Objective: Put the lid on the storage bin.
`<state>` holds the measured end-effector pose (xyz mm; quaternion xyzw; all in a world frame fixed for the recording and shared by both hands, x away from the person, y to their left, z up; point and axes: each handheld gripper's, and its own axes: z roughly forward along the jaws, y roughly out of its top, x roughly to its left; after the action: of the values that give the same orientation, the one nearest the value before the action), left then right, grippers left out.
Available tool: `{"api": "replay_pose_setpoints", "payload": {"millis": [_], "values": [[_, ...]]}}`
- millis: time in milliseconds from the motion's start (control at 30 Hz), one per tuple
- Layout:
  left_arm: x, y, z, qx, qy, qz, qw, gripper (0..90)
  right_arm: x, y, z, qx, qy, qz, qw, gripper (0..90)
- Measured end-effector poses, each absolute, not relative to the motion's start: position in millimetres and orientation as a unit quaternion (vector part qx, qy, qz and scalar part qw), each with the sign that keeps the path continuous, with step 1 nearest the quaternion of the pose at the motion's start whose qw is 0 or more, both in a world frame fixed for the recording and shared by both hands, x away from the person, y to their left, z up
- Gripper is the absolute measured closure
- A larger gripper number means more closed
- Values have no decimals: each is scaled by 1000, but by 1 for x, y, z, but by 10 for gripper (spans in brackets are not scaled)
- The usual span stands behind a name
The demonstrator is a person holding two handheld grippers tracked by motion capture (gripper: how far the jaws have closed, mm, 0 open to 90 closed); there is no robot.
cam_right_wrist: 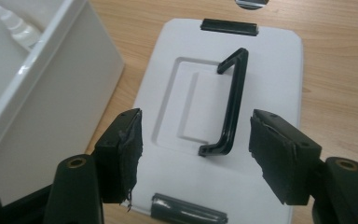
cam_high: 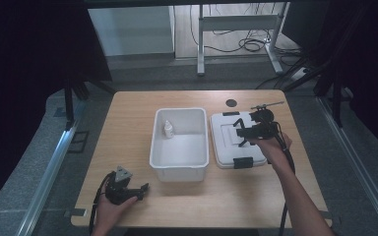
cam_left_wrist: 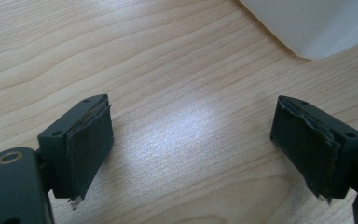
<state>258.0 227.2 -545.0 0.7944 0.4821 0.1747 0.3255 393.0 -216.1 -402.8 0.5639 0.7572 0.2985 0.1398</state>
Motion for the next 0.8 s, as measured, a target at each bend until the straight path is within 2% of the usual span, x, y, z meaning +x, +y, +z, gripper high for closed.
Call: {"api": "replay_pose_setpoints", "payload": {"millis": [467,667,800], "values": [[258,227,-545,795,482,175,325,129,426,-208,-407,584,757,255,142,374],[258,227,-545,795,482,174,325,129,443,-209,-411,591,767,222,116,506],[258,227,-545,795,482,174,325,128,452,-213,-411,596,769,203,106,545]]}}
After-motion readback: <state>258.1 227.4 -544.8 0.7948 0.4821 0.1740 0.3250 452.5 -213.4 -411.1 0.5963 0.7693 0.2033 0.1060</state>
